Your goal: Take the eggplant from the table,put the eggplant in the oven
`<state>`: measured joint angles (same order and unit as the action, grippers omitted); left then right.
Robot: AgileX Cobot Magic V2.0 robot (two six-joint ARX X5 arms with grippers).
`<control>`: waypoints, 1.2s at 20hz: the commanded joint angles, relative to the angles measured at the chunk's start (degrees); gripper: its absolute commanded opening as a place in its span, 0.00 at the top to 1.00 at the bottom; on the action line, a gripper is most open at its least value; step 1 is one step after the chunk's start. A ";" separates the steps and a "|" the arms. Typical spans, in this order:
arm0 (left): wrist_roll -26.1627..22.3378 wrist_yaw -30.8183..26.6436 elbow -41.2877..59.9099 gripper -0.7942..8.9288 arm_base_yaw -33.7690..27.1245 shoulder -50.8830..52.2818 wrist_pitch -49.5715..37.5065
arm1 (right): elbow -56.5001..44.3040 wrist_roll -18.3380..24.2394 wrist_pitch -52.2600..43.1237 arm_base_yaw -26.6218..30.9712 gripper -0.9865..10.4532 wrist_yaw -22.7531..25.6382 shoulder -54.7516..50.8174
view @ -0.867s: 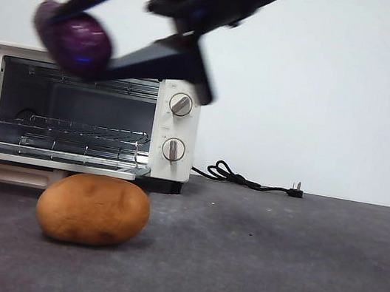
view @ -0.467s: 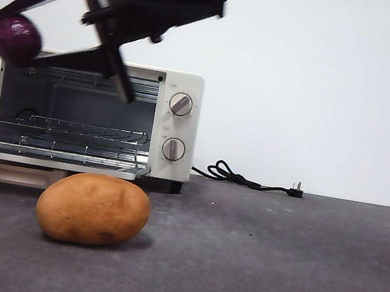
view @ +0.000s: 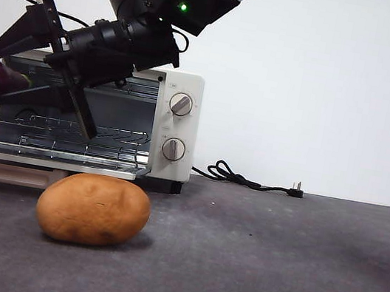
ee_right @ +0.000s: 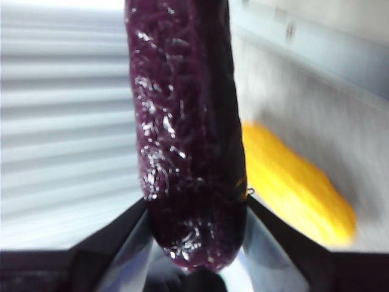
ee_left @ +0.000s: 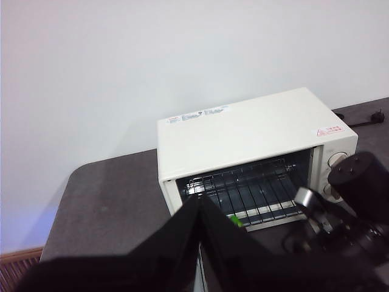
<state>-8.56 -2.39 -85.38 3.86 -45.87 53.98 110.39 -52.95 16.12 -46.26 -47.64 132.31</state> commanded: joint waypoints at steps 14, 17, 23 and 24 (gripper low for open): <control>-0.48 0.02 0.11 0.92 -0.17 1.31 2.32 | 0.63 -20.26 -8.15 2.51 0.92 26.34 0.72; -0.48 0.02 0.09 0.92 -0.17 1.40 2.32 | 0.63 -21.90 -8.90 2.51 0.92 31.19 0.72; -0.48 0.04 0.11 0.92 -0.17 1.51 2.58 | 0.63 -22.08 -10.64 2.51 0.91 39.54 0.72; -0.48 0.04 0.09 0.92 -0.17 1.55 2.58 | 0.63 -22.08 -11.17 2.51 0.90 40.85 0.72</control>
<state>-8.56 -2.39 -85.38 3.86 -44.71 56.71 111.00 -74.41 5.63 -43.55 -7.92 132.31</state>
